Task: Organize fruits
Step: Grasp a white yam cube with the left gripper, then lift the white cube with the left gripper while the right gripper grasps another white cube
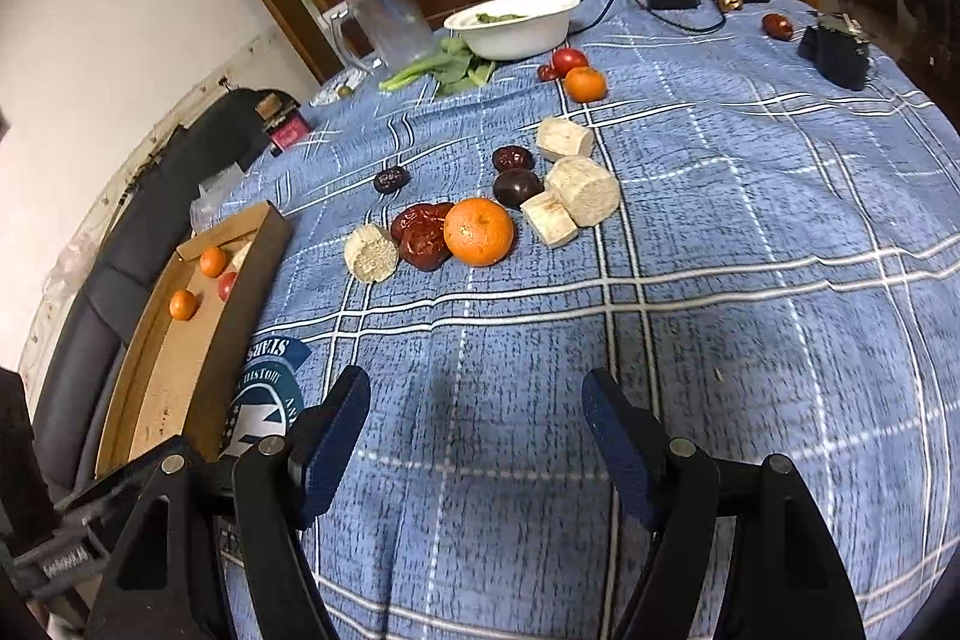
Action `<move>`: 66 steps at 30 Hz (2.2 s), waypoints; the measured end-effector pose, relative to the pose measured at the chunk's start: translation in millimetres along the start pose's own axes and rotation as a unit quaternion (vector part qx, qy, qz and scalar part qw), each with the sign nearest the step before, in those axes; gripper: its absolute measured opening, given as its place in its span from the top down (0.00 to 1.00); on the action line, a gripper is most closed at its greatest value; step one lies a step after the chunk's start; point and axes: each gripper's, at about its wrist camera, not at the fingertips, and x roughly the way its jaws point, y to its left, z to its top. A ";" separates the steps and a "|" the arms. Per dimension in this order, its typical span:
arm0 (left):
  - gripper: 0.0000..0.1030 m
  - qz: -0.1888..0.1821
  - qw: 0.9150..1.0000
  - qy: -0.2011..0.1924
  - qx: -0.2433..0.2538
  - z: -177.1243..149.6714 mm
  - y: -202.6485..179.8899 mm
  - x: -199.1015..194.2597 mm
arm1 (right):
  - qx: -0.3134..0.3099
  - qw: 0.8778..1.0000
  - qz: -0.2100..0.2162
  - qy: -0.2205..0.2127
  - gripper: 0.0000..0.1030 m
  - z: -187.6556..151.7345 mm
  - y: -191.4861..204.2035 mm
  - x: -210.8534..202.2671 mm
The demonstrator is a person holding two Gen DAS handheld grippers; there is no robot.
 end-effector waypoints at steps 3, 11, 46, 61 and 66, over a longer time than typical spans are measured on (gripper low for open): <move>0.34 0.000 1.000 0.001 0.005 4.8 -2.9 3.4 | -0.011 1.000 -0.011 -0.003 0.25 7.1 -0.8 2.0; 0.34 0.000 1.000 -0.001 0.014 36.9 -24.3 23.6 | -0.015 0.998 -0.047 -0.030 0.25 38.4 -23.3 9.3; 0.68 -0.046 0.998 -0.003 0.049 92.0 -40.4 122.0 | -0.349 0.921 -0.132 0.110 0.45 127.9 30.4 131.5; 0.75 -0.066 0.998 -0.006 0.011 91.2 -27.3 113.3 | -0.258 0.958 -0.072 0.101 0.85 147.4 15.4 103.2; 0.73 -0.070 0.998 -0.003 0.004 91.7 -25.4 114.8 | -0.225 0.967 -0.083 0.082 0.83 155.7 2.5 95.0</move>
